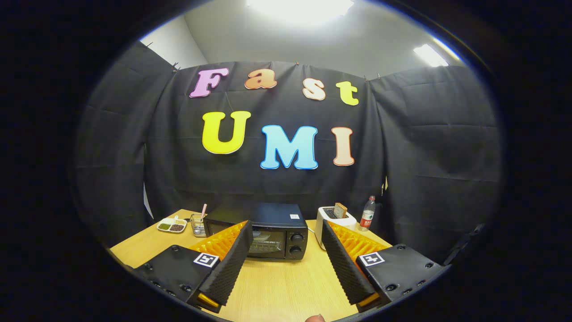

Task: Open the toaster oven, put the food inside, and close the toaster oven door.

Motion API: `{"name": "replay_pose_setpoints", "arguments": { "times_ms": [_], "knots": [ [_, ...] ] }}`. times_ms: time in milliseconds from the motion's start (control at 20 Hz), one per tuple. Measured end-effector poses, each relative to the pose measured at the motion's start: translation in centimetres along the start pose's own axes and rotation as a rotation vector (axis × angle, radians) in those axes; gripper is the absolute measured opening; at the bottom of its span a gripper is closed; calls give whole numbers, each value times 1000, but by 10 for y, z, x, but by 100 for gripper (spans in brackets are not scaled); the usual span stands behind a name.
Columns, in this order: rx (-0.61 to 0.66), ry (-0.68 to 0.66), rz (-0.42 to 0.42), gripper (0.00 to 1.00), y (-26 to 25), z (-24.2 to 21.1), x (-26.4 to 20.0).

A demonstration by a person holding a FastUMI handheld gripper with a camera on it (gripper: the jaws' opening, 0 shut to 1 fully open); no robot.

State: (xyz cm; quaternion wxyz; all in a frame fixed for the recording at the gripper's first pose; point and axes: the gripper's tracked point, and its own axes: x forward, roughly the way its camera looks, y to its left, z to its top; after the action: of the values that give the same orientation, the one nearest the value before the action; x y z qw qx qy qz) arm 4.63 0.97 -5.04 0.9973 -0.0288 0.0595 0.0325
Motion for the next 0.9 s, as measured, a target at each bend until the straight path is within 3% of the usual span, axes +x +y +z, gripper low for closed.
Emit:
{"name": "replay_pose_setpoints", "arguments": {
  "times_ms": [400, 900],
  "knots": [
    [15, -24, 21, 98, -47, -1, -9],
    [58, -21, 33, 98, -67, -7, -9]
  ]
}}
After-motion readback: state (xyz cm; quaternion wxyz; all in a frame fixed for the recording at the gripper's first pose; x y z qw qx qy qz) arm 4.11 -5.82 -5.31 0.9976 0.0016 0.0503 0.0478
